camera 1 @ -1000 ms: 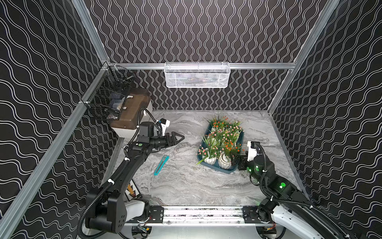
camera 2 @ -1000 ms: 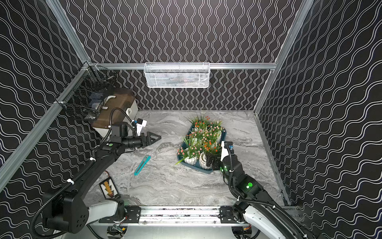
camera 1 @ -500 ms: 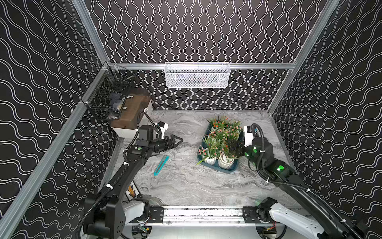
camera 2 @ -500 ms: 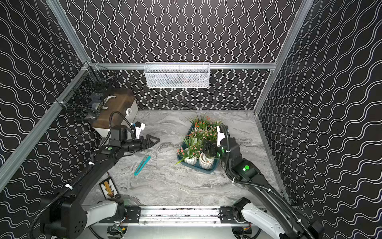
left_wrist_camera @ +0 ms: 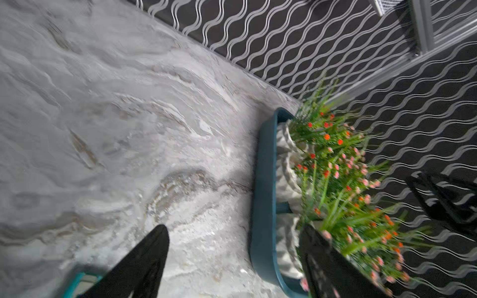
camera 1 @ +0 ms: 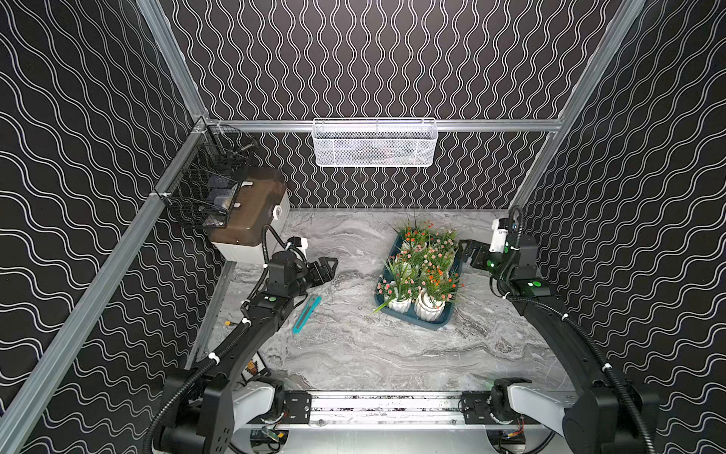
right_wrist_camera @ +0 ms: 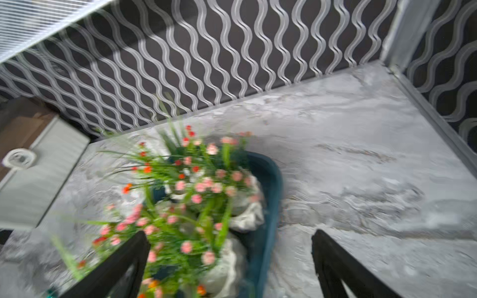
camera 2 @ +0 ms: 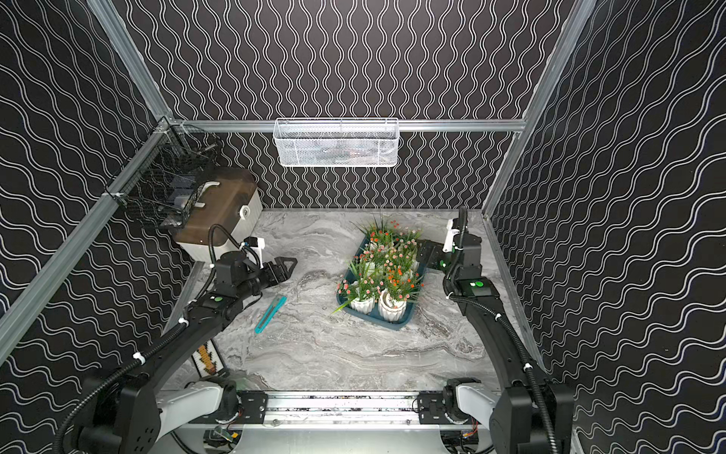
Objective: Put the potted gypsophila into the storage box
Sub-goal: Reset both arms
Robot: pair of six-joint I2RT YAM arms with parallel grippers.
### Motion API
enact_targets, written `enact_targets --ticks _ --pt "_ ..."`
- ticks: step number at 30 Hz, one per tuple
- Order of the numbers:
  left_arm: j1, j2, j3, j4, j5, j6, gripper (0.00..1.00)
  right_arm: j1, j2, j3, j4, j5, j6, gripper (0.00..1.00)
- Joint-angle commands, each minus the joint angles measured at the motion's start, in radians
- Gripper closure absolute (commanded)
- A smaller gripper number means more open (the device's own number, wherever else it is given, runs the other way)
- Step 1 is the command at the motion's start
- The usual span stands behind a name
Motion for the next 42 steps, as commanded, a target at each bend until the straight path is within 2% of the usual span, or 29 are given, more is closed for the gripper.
enact_targets --ticks 1,6,10,12,15,20,25,32,38,41,42 --pt "-0.003 0.037 0.019 0.079 -0.218 0.134 0.16 -0.069 0.008 -0.049 0.089 -0.022 0.019 0.00" --pt "-0.003 0.084 0.020 0.107 -0.417 0.294 0.14 -0.169 0.046 -0.159 0.190 0.065 0.026 0.00" --pt "-0.002 0.086 -0.070 0.236 -0.575 0.460 0.10 -0.197 0.094 -0.229 0.306 0.086 0.026 0.00" --pt "-0.002 0.095 -0.133 0.337 -0.610 0.517 0.07 -0.195 0.111 -0.246 0.349 0.098 0.016 0.00" --pt "-0.002 0.149 -0.213 0.512 -0.587 0.574 0.05 -0.194 0.132 -0.271 0.413 0.114 0.003 0.00" --pt "-0.003 0.252 -0.209 0.535 -0.556 0.602 0.03 -0.124 0.157 -0.382 0.640 0.178 -0.122 0.00" --pt "-0.004 0.335 -0.286 0.759 -0.546 0.638 0.01 -0.083 0.212 -0.410 0.714 0.213 -0.137 0.00" --pt "-0.002 0.419 -0.305 0.859 -0.539 0.643 0.01 -0.075 0.303 -0.489 0.949 0.205 -0.166 0.00" --pt "-0.003 0.441 -0.322 0.905 -0.536 0.640 0.01 -0.075 0.374 -0.508 1.034 0.200 -0.165 0.00" --pt "-0.001 0.503 -0.339 1.005 -0.548 0.648 0.01 -0.076 0.416 -0.525 1.101 0.195 -0.166 0.00" --pt "-0.002 0.492 -0.336 0.971 -0.541 0.639 0.01 -0.075 0.433 -0.531 1.121 0.197 -0.164 0.00"
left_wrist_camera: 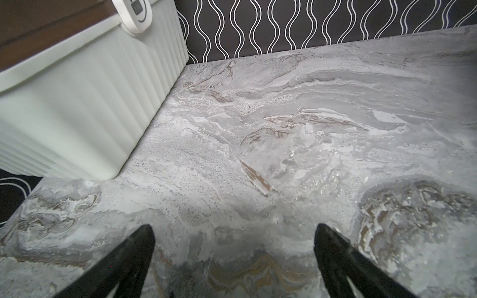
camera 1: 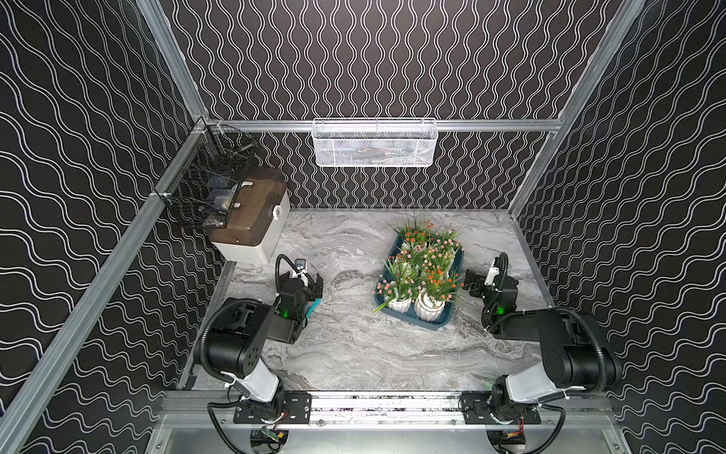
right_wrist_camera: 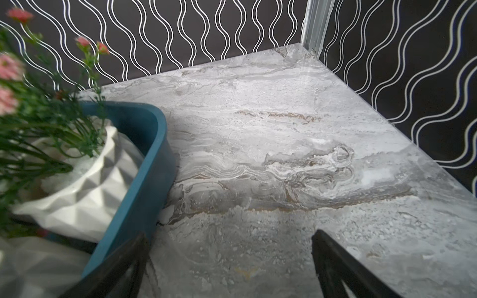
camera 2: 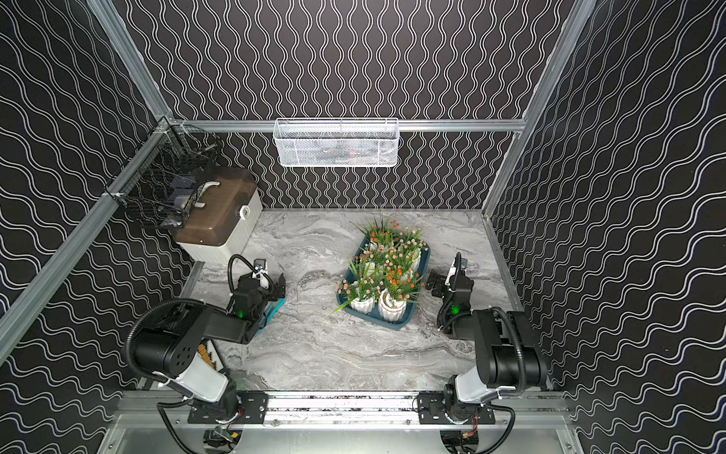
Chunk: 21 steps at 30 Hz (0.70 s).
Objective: Put the potted gypsophila into the storage box
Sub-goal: Reset both arms
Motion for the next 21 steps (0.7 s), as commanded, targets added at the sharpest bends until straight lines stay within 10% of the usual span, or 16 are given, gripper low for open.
enact_targets --ticks 1,21 --pt "0.001 -0.002 0.004 0.041 -0.002 0.007 0.01 0.000 0.043 -0.018 0.156 -0.006 -0.005 0.00" --pt "0.007 0.010 0.015 0.053 -0.016 0.000 0.01 0.000 0.107 0.069 0.046 -0.020 -0.007 0.00"
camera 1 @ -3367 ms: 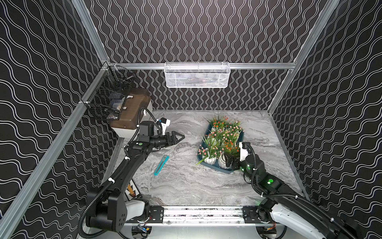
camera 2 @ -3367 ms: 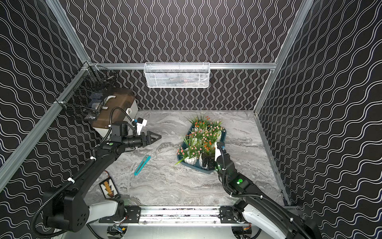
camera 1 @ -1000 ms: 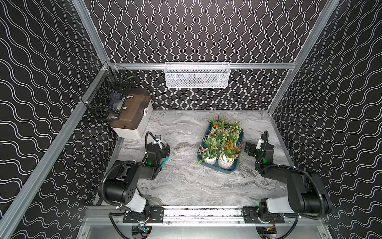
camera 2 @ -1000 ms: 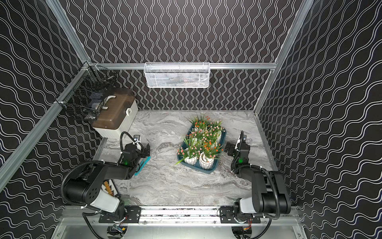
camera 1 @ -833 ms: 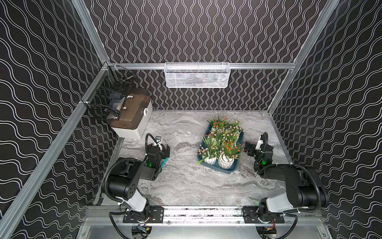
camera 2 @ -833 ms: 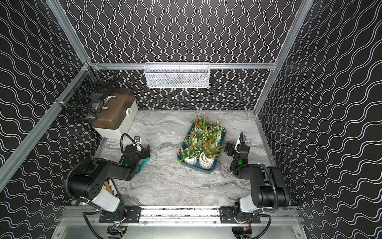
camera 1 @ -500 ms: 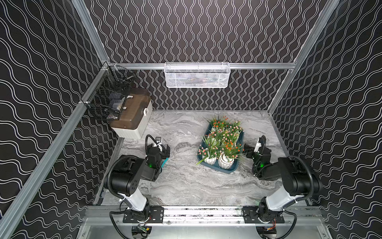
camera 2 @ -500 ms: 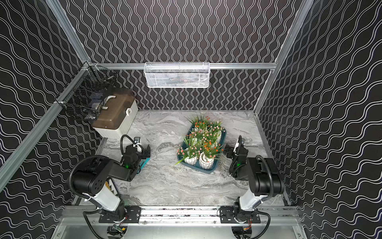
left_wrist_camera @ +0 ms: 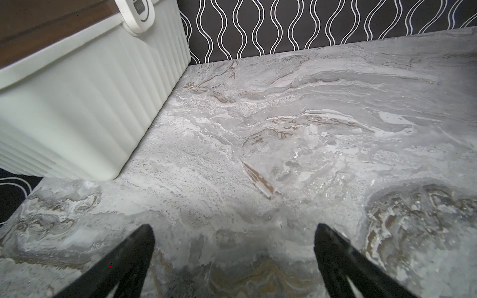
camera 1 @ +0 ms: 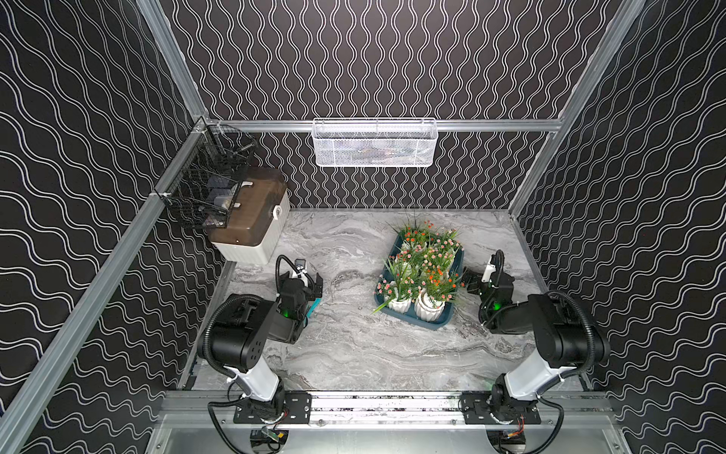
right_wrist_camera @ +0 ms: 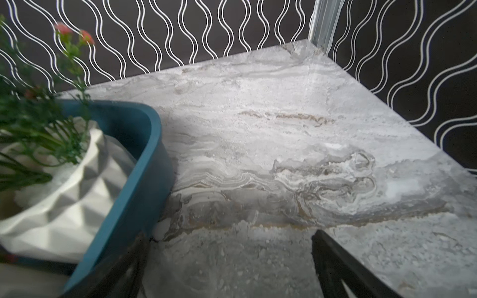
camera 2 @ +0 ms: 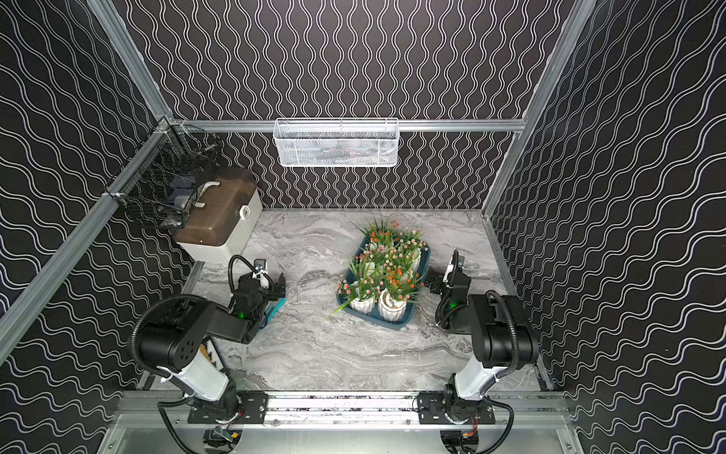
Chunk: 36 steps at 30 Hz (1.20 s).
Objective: Put the potted gypsophila into the storage box
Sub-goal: Reset both arms
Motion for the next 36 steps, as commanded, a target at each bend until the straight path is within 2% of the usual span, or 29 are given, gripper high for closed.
enact_targets --ticks 1,36 --pt "0.002 -0.001 0.007 0.031 -0.008 -0.002 0.01 -0.001 0.004 0.001 0.024 -0.010 -0.010 0.00" --pt "0.003 0.001 0.006 0.034 -0.008 0.000 0.01 -0.005 0.002 0.003 0.018 -0.018 -0.004 0.00"
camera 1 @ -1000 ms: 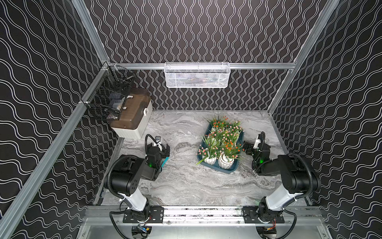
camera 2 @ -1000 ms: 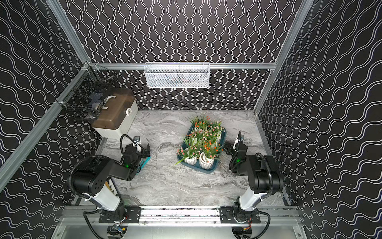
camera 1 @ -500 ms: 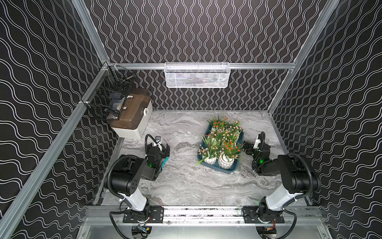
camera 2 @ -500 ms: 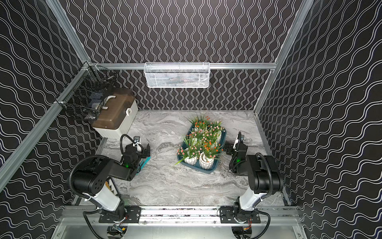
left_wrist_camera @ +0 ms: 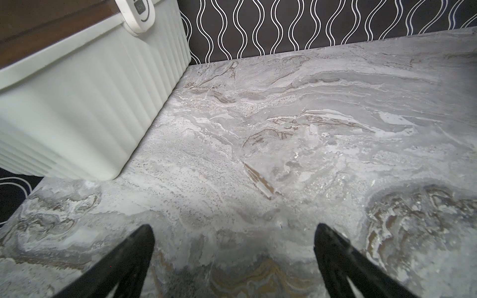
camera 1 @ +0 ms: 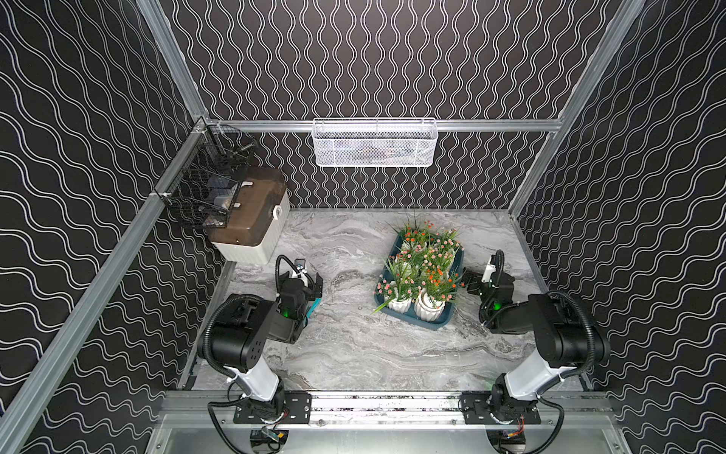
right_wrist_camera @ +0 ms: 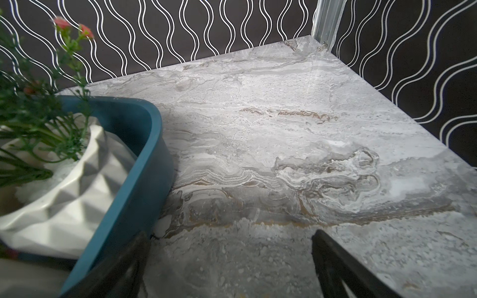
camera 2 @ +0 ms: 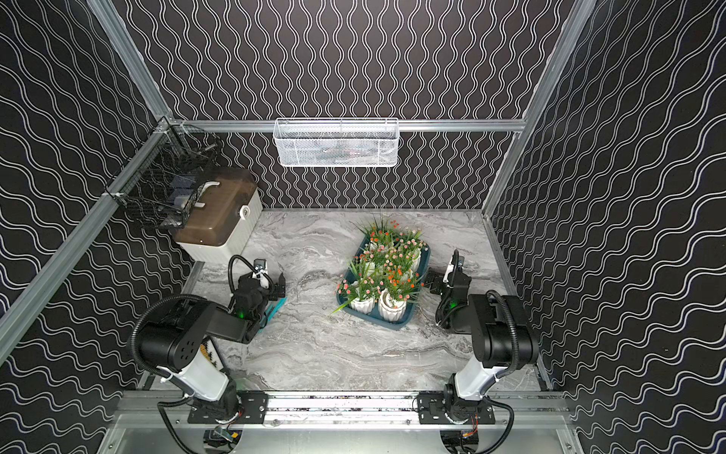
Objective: Put the potted gypsophila into the storage box
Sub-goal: Reset both arms
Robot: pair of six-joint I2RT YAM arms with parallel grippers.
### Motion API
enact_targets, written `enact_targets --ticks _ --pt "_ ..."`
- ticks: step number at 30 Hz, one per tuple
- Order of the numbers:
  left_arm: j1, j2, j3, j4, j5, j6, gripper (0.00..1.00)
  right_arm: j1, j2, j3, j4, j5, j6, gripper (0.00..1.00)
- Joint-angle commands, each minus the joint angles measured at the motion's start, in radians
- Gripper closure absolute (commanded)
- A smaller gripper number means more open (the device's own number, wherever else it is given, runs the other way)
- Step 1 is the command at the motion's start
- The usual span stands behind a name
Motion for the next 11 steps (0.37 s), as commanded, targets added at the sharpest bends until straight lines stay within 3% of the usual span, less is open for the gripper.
enact_targets --ticks 1,11 --pt "0.001 0.001 0.005 0.033 -0.008 0.003 0.01 0.001 0.000 0.003 0.018 -0.001 -0.005 0.00" --pt "0.002 0.002 0.006 0.033 -0.008 0.001 0.01 0.001 0.001 0.003 0.020 -0.001 -0.005 0.00"
